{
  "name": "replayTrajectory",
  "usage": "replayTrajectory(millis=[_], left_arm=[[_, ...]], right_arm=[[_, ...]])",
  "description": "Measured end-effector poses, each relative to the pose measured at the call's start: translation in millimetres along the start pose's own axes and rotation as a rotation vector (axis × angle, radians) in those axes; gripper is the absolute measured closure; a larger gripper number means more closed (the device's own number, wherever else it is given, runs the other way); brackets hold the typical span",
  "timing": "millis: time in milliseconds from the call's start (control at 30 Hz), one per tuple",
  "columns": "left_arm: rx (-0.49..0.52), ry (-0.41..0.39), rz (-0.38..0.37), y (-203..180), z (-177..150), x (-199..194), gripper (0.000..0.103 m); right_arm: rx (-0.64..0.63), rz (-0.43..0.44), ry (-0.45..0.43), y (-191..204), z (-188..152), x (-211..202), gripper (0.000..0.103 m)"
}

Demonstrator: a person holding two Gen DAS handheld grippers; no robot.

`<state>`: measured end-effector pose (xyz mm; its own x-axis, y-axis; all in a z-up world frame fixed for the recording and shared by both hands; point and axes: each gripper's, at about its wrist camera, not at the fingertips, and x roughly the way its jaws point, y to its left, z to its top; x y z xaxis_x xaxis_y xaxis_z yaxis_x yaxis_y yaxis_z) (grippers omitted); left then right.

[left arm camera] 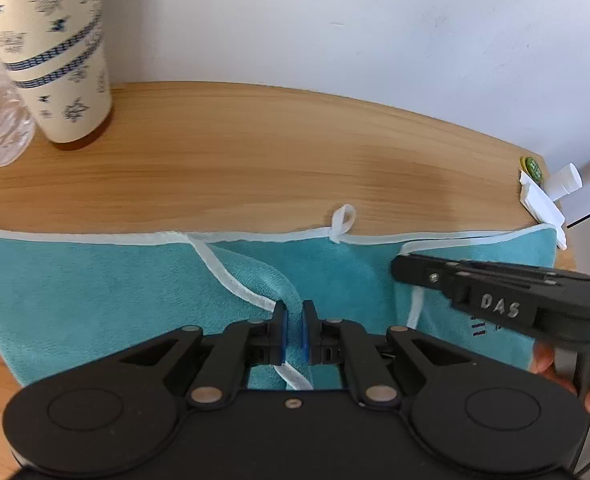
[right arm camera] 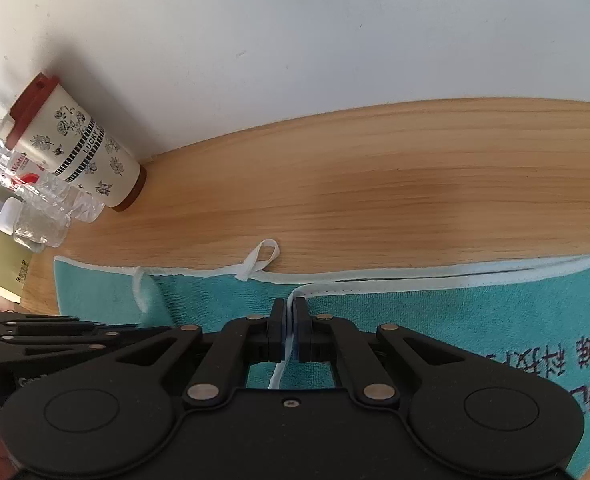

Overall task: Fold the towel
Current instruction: 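Lift the towel edge with both grippers and fold it over the towel, then lay the folded edge down and open both grippers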

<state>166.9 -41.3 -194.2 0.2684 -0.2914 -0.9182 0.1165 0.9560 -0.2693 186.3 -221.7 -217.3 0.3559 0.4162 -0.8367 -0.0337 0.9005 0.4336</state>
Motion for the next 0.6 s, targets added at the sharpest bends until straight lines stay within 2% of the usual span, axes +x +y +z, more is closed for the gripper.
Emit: replayTrajectory(millis=[167,200,233,267,300,333,367,533,600], left_arm=[[0.003,0.003,-0.008,-7.1,5.7,13.7,0.096],[0.012,-0.002,0.004,-9.0,6.9,15.7,0.092],[0.019,-0.008,0.019,-9.4,7.0,15.7,0.087],[0.028,-0.018,0.044,-8.9,6.3,15.0,0.071],[0.038,-0.027,0.068,-8.5,5.7,14.3,0.050],[0.048,-0.036,0.093,-8.1,5.0,13.6,0.045],[0.054,-0.047,0.109,-6.6,3.6,11.1,0.044],[0.034,-0.134,0.113,16.5,-11.6,-21.2,0.043],[0.018,-0.147,0.129,28.6,-15.3,-22.9,0.039]], right_arm=[[0.007,0.005,-0.013,1.2,1.7,3.2,0.099],[0.002,-0.004,-0.020,1.9,2.0,4.2,0.096],[-0.006,-0.029,-0.035,2.4,2.5,4.1,0.096],[-0.015,-0.053,-0.049,2.8,2.9,3.9,0.093],[-0.023,-0.068,-0.055,2.5,3.7,3.0,0.083],[-0.032,-0.082,-0.063,2.1,4.4,1.9,0.077],[-0.040,-0.090,-0.081,-0.1,5.0,-3.0,0.072],[-0.068,-0.098,-0.165,-10.6,-0.2,-44.9,0.070],[-0.068,-0.136,-0.185,-22.4,-10.1,-64.4,0.070]])
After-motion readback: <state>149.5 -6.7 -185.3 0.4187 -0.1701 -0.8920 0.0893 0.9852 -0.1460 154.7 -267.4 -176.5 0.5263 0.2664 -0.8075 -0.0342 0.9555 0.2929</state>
